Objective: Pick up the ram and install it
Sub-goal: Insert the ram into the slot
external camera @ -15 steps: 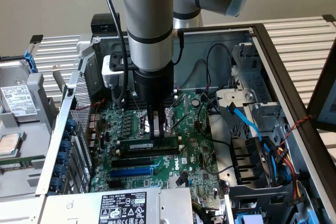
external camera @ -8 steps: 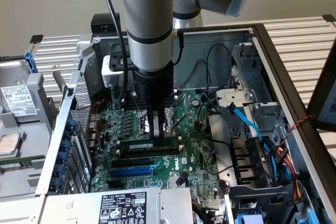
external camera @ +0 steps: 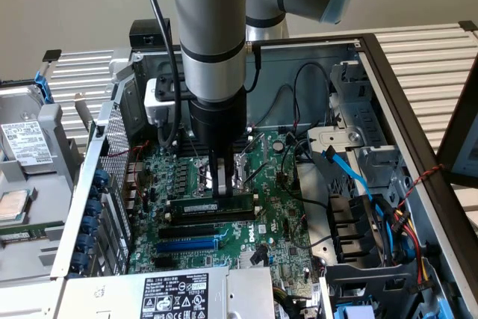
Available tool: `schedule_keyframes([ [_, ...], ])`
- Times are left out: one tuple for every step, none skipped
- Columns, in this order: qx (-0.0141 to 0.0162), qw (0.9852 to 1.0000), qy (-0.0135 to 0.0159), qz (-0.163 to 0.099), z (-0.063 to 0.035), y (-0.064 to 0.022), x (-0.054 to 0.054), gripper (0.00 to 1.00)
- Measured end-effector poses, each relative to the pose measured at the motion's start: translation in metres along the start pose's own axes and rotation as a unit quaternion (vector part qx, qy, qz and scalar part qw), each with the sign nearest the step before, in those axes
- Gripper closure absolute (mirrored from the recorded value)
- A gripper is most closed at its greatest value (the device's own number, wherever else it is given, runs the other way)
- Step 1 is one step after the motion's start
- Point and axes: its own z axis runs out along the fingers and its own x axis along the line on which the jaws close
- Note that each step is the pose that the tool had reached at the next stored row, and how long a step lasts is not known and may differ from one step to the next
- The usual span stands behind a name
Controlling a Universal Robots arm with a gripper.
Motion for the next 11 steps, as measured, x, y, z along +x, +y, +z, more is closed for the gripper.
schedule_keyframes([
  [0.0000, 1.0000, -0.0001, 0.001, 0.0000, 0.0000, 0.0000, 0.86],
  [0.0000, 1.0000, -0.0002, 0.002, 0.0000, 0.0001, 0.0000, 0.86],
  [0.0001, 1.0000, -0.0003, 0.003, 0.0000, 0.0003, 0.0000, 0.86],
  [0.0001, 1.0000, -0.0003, 0.006, 0.0000, 0.0007, 0.0000, 0.86],
  [0.0002, 1.0000, -0.0002, 0.008, 0.0000, 0.0009, 0.0001, 0.86],
  [0.0003, 1.0000, -0.0002, 0.010, 0.0000, 0.0010, 0.0001, 0.86],
  [0.0004, 0.9999, -0.0002, 0.011, 0.0000, 0.0010, 0.0001, 0.86],
  [0.0004, 0.9999, -0.0002, 0.012, 0.0000, 0.0010, 0.0001, 0.86],
  [0.0004, 0.9999, -0.0001, 0.013, 0.0000, 0.0011, 0.0001, 0.86],
  [0.0005, 0.9999, -0.0001, 0.015, 0.0000, 0.0011, 0.0002, 0.86],
  [0.0006, 0.9999, -0.0001, 0.017, 0.0000, 0.0011, 0.0003, 0.86],
])
